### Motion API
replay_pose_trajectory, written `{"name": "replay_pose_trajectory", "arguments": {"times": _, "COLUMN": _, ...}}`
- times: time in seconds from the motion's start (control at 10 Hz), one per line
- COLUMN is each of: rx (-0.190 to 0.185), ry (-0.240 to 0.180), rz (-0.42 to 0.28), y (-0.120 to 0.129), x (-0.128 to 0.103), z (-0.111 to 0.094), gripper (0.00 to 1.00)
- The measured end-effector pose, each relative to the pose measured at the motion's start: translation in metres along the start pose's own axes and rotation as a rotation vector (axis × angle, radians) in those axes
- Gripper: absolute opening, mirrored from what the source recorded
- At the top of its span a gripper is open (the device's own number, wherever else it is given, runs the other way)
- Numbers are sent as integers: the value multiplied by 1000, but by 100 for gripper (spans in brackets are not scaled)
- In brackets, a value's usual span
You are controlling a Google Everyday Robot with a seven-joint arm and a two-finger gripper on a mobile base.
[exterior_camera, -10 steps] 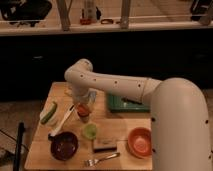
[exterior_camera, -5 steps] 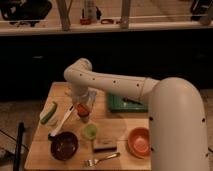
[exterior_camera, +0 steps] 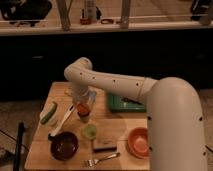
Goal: Place apple in metal cup
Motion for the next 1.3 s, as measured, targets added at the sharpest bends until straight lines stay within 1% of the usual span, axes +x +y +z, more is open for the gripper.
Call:
{"name": "replay_pose_trajectory", "arguments": {"times": 0.2, "rx": -2, "ry": -3, "rz": -4, "y": -1, "x": 0, "z": 0, "gripper": 64}}
{"name": "replay_pose_trajectory", "arguments": {"times": 0.3, "rx": -2, "ry": -4, "rz": -7, "y": -1, "x": 0, "z": 0, "gripper": 76}}
{"name": "replay_pose_trajectory", "arguments": {"times": 0.4, "rx": -2, "ry": -5, "rz": -9, "y": 0, "x": 1, "z": 0, "gripper": 80}}
{"name": "replay_pose_trajectory", "arguments": {"times": 1.3, "rx": -10, "ry": -17, "rz": -33, "y": -3, "x": 5, "z": -2, "gripper": 80}}
